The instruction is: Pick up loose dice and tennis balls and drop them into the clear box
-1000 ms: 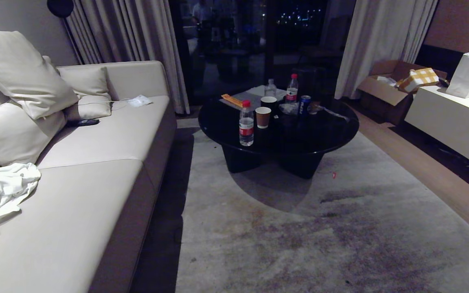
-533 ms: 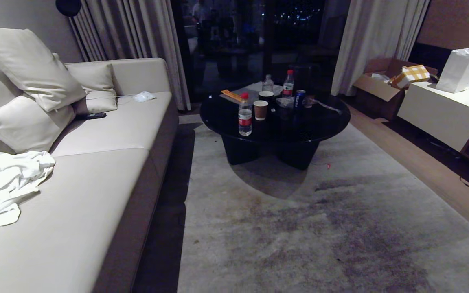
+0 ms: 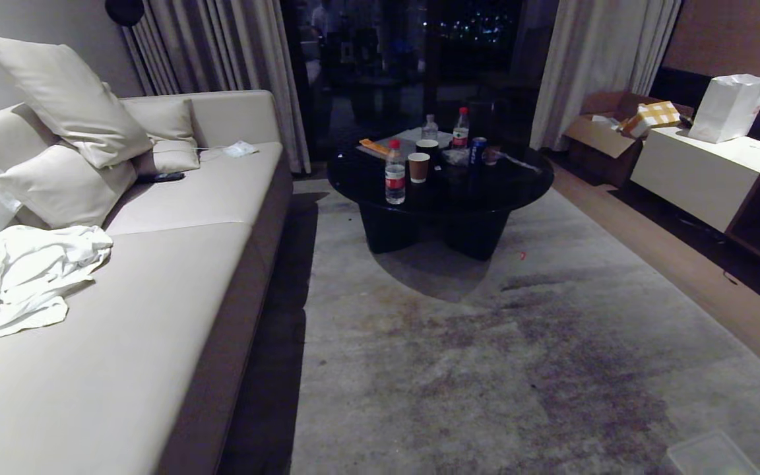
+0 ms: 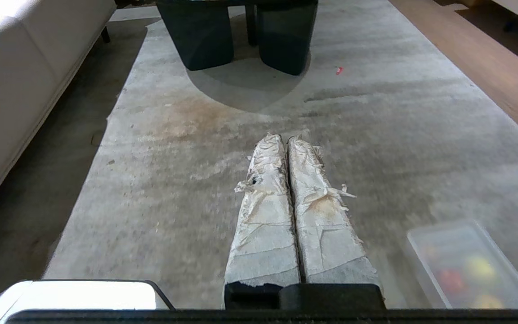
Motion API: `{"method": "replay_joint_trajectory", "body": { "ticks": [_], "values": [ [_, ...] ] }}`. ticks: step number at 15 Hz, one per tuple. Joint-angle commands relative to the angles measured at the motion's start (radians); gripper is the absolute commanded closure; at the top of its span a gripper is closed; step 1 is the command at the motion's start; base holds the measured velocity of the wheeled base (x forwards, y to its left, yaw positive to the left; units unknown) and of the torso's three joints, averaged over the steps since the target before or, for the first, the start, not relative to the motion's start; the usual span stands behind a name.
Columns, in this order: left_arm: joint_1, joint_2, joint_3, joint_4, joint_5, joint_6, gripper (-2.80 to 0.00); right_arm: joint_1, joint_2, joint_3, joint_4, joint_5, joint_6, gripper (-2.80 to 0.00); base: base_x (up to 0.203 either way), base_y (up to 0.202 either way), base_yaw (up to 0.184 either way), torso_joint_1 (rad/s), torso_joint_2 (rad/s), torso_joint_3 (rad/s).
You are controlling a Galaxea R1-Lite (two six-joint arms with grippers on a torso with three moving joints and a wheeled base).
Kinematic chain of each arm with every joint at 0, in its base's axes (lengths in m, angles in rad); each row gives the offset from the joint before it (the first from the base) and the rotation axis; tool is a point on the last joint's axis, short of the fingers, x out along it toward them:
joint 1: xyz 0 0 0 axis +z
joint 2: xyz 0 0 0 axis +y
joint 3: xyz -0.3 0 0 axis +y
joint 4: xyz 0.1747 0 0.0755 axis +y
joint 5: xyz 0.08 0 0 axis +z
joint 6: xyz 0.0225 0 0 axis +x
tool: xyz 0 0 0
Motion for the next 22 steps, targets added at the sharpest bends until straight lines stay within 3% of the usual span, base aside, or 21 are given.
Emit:
{"method": "replay_joint_trajectory", "body": {
  "ticks": [1, 9, 14, 22],
  "values": [
    [0.0, 0.002, 0.002, -0.001, 0.0, -0.001, 0.0, 0.0, 0.001, 0.0, -0.001, -0.001, 0.0, 0.0, -0.192, 0.0, -0.002, 0.003, 0.01, -0.001],
    [0.0, 0.002, 0.002, 0.0, -0.008, 0.015, 0.0, 0.0, 0.001, 0.0, 0.001, 0.001, 0.0, 0.0, -0.181, 0.0, 0.0, 0.003, 0.0, 0.002],
    [0.0, 0.002, 0.002, -0.001, -0.061, 0.158, 0.0, 0.0, 0.001, 0.0, 0.0, 0.001, -0.002, 0.0, -0.025, 0.0, -0.001, 0.0, 0.0, 0.0],
    [0.0, 0.002, 0.002, 0.0, -0.052, 0.125, 0.0, 0.0, 0.001, 0.0, 0.001, 0.001, -0.001, 0.0, 0.0, 0.0, 0.0, 0.0, 0.0, 0.0]
  ]
}}
